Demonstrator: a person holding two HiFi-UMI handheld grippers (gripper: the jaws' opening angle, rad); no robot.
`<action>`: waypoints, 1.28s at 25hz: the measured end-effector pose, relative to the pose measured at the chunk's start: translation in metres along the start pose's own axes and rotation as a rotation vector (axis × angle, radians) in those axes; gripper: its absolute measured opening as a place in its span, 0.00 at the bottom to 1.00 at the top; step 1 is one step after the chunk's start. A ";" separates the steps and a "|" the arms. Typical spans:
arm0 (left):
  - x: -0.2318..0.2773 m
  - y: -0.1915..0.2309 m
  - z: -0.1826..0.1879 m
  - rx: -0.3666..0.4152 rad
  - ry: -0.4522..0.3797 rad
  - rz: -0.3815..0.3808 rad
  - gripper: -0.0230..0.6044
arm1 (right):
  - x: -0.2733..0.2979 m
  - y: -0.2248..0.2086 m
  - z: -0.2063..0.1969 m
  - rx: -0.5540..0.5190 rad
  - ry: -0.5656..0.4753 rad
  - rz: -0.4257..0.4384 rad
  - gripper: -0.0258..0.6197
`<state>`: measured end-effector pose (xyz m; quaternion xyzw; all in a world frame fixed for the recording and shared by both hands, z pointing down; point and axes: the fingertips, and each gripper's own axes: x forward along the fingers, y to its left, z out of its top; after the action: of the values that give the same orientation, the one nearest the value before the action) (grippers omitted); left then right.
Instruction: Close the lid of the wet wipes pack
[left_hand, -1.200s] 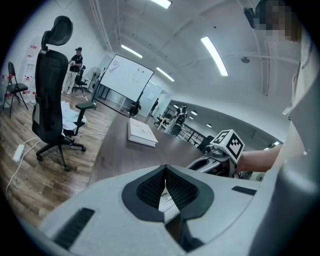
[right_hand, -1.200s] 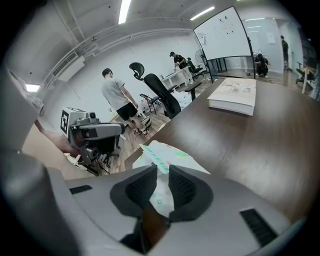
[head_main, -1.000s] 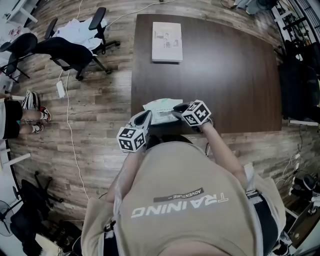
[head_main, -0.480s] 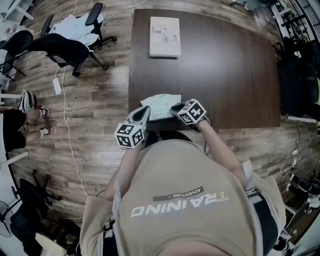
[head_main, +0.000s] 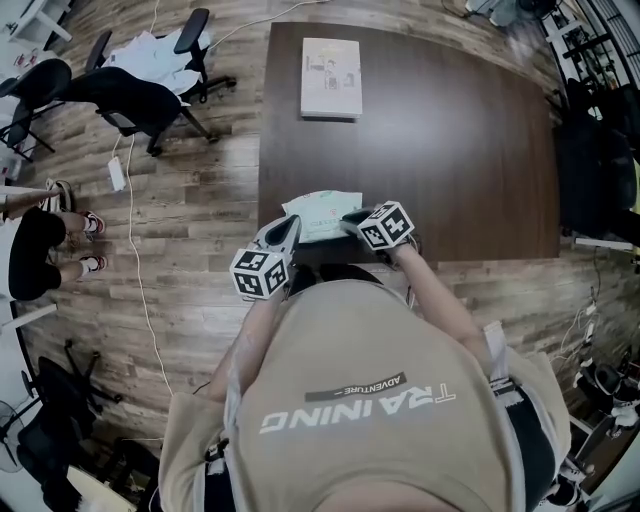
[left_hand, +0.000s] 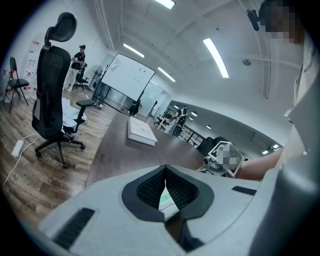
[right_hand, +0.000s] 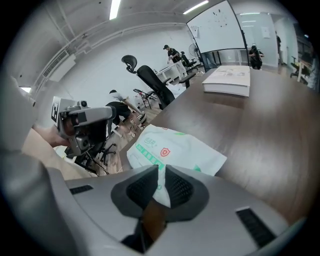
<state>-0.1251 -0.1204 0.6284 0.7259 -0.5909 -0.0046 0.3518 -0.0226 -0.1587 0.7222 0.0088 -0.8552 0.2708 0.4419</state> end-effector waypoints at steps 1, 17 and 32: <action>0.000 -0.001 0.002 0.005 -0.003 -0.002 0.05 | -0.001 0.001 0.000 -0.016 0.013 -0.004 0.11; -0.003 0.003 0.015 0.012 -0.039 0.027 0.05 | -0.021 0.015 0.043 -0.135 -0.024 0.009 0.09; -0.007 0.018 -0.002 0.027 -0.003 0.038 0.05 | 0.012 0.032 0.054 -0.210 -0.004 0.028 0.06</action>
<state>-0.1421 -0.1140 0.6367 0.7193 -0.6051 0.0087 0.3412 -0.0787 -0.1538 0.6919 -0.0491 -0.8798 0.1859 0.4348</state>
